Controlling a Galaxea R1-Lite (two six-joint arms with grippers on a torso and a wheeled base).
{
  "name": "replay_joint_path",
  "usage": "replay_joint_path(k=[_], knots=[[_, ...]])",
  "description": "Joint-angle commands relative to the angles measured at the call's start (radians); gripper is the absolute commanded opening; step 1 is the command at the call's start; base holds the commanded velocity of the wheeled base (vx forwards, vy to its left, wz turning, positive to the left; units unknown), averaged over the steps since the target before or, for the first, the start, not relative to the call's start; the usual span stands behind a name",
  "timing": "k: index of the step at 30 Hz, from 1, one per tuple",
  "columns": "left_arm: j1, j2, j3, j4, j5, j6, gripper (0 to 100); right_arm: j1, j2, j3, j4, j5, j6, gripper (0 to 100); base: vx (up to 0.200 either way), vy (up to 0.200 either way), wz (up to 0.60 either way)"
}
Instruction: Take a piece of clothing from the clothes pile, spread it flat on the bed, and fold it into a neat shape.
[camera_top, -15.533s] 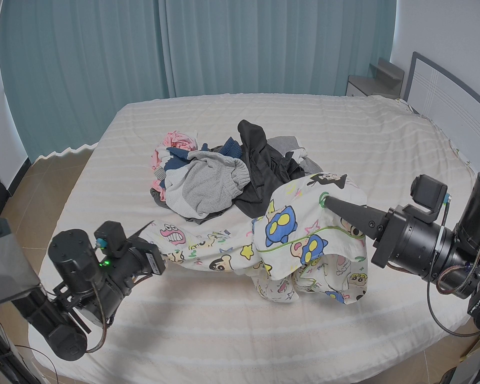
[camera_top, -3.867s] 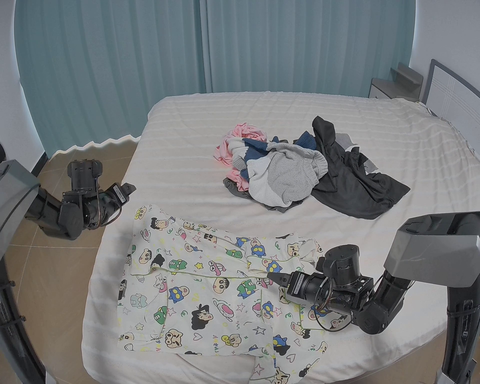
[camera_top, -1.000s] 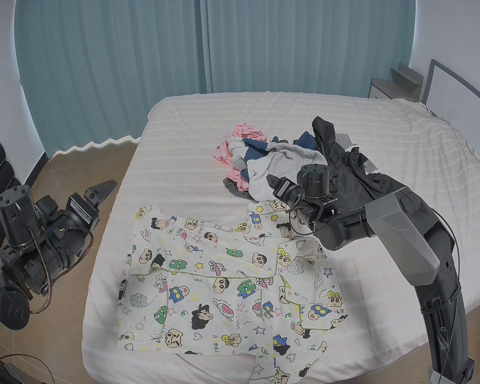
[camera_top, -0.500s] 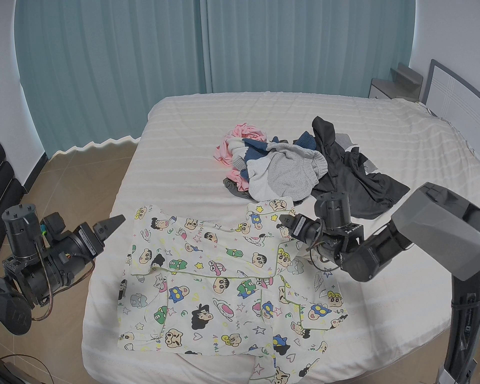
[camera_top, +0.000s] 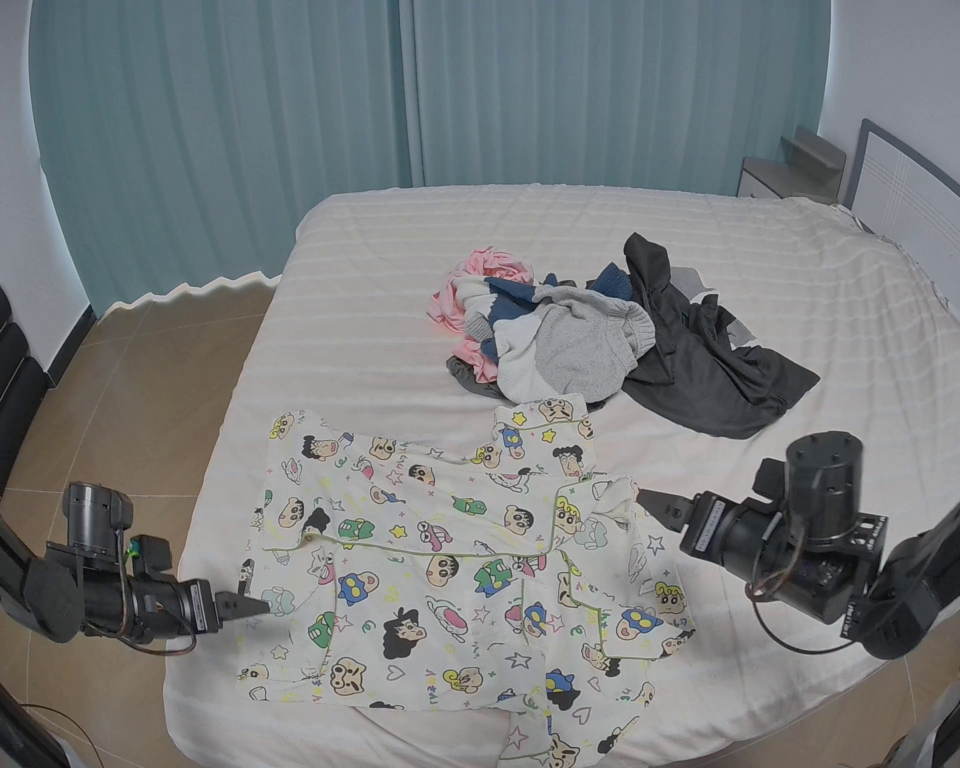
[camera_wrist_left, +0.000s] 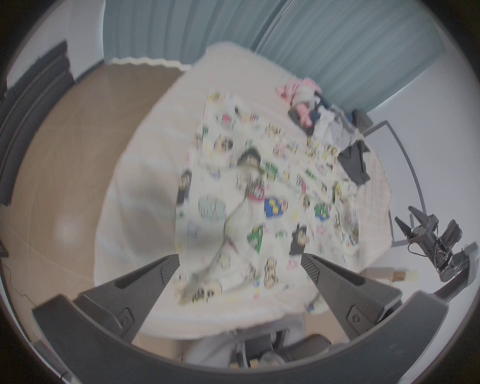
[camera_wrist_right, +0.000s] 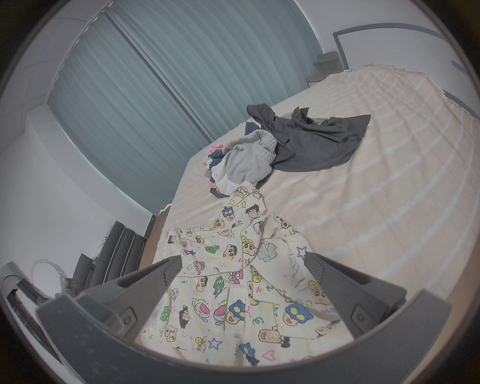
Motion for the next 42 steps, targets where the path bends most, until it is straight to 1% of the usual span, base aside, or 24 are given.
replay_joint_path(k=[1, 3, 4, 7, 8, 9, 12, 15, 22, 23, 25, 26, 29, 31, 33, 35, 37, 38, 42], knots=[[0.051, 0.165, -0.060, 0.128, -0.100, 0.049, 100, 0.010, -0.198, 0.110, -0.015, 0.006, 0.002, 100, 0.000, 0.000, 0.00], [0.051, 0.169, -0.061, 0.131, -0.105, 0.049, 100, 0.010, -0.200, 0.113, -0.015, 0.006, 0.002, 100, 0.000, 0.000, 0.00], [0.057, 0.203, -0.068, 0.124, -0.143, 0.049, 100, 0.018, -0.203, 0.135, -0.015, 0.004, -0.003, 100, 0.000, 0.000, 0.00], [0.061, 0.217, -0.069, 0.105, -0.232, 0.047, 100, 0.019, -0.197, 0.139, -0.015, 0.004, -0.001, 100, 0.000, 0.000, 0.00], [0.061, 0.217, -0.069, 0.105, -0.232, 0.047, 100, 0.019, -0.197, 0.139, -0.015, 0.004, -0.001, 100, 0.000, 0.000, 0.00], [0.061, 0.215, -0.069, 0.101, -0.272, 0.044, 100, 0.019, -0.191, 0.141, -0.015, 0.004, 0.001, 100, 0.000, 0.000, 0.00], [0.056, 0.221, -0.069, 0.093, -0.280, 0.042, 100, 0.019, -0.192, 0.141, -0.015, 0.006, 0.001, 100, 0.000, 0.000, 0.00], [0.038, 0.255, -0.068, 0.058, -0.281, 0.042, 100, 0.019, -0.204, 0.142, -0.016, 0.006, -0.001, 100, 0.000, 0.000, 0.00], [-0.007, 0.340, -0.055, -0.066, -0.260, 0.050, 100, 0.021, -0.198, 0.142, -0.015, 0.004, -0.001, 100, 0.000, 0.000, 0.00], [-0.008, 0.340, -0.055, -0.068, -0.260, 0.050, 100, 0.021, -0.198, 0.142, -0.015, 0.004, -0.001, 100, 0.000, 0.000, 0.00], [-0.028, 0.358, -0.057, -0.102, -0.238, 0.050, 100, 0.022, -0.200, 0.142, -0.015, 0.004, -0.001, 100, 0.000, 0.000, 0.00], [-0.039, 0.370, -0.058, -0.114, -0.215, 0.050, 100, 0.028, -0.203, 0.141, -0.016, 0.006, -0.001, 100, 0.000, 0.000, 0.00], [-0.082, 0.409, -0.057, -0.172, -0.111, 0.042, 100, 0.048, -0.206, 0.144, -0.016, 0.004, -0.001, 100, 0.000, 0.000, 0.00], [-0.102, 0.429, -0.055, -0.212, -0.079, 0.038, 100, 0.053, -0.206, 0.144, -0.016, 0.004, -0.001, 100, 0.000, 0.000, 0.00], [-0.107, 0.435, -0.052, -0.226, -0.076, 0.032, 100, 0.053, -0.206, 0.144, -0.016, 0.004, 0.001, 100, 0.000, 0.000, 0.00], [-0.114, 0.450, -0.049, -0.274, -0.073, -0.001, 100, 0.053, -0.204, 0.144, -0.019, 0.004, 0.001, 100, 0.000, 0.000, 0.00], [-0.119, 0.453, -0.049, -0.284, -0.073, -0.011, 100, 0.053, -0.203, 0.144, -0.022, 0.004, 0.001, 100, 0.000, 0.000, 0.00], [-0.128, 0.459, -0.045, -0.315, -0.073, -0.034, 100, 0.053, -0.203, 0.144, -0.028, 0.004, 0.001, 100, 0.000, 0.000, 0.00], [-0.137, 0.491, -0.025, -0.392, -0.067, -0.040, 100, 0.053, -0.204, 0.144, -0.038, 0.004, -0.001, 100, 0.000, 0.000, 0.00]])
